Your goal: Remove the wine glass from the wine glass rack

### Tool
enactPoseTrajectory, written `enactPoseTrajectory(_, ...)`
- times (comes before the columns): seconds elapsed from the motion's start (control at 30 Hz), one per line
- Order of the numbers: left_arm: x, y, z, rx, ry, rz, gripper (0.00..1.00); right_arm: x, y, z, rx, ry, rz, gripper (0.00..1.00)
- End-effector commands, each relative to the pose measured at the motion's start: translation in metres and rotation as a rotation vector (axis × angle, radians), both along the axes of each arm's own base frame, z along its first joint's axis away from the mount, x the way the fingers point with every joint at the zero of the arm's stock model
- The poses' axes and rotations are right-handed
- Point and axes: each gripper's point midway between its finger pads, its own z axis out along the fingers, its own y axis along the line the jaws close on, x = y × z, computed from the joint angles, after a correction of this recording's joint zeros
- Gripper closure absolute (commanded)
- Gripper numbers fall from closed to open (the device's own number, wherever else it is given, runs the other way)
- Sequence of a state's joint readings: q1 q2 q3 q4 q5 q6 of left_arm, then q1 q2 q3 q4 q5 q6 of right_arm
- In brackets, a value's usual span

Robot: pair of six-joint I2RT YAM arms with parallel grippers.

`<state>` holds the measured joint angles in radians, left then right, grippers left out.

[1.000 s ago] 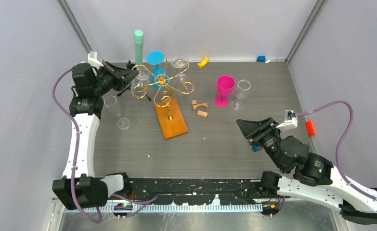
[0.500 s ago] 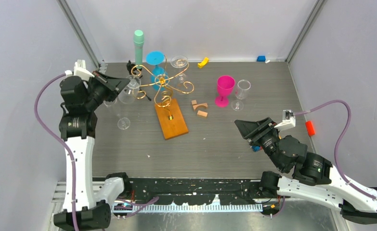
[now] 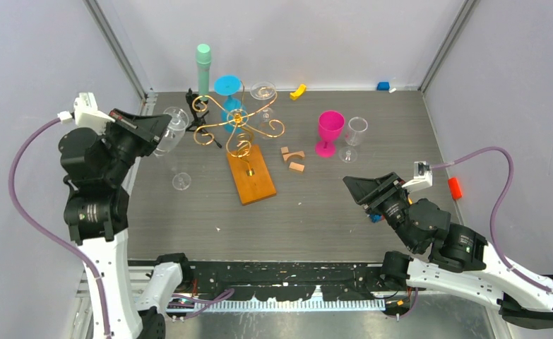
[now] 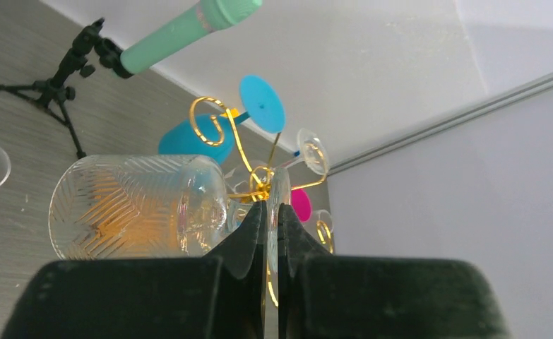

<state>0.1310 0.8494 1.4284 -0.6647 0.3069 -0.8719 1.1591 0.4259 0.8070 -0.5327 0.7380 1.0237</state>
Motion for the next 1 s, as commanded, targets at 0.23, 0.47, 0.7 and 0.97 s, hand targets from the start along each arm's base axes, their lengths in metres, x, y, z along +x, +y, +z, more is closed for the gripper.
enactPoseTrajectory(0.23,-0.045,-0.051,0.071,-0.158,-0.246,-0.296,1.00,-0.006,0.027,0.027,0.033,-0.097,0.118,0.43)
enactPoseTrajectory(0.47,-0.056,-0.068,0.084,-0.274,-0.271,-0.430,1.00,-0.009,0.044,0.031,0.041,-0.141,0.186,0.35)
enactPoseTrajectory(0.7,-0.078,-0.077,0.110,-0.429,-0.331,-0.534,1.00,-0.018,0.077,0.059,0.128,-0.235,0.304,0.18)
enactPoseTrajectory(0.97,-0.078,-0.074,0.125,-0.565,-0.345,-0.551,1.00,-0.032,0.128,0.116,0.325,-0.389,0.473,0.15)
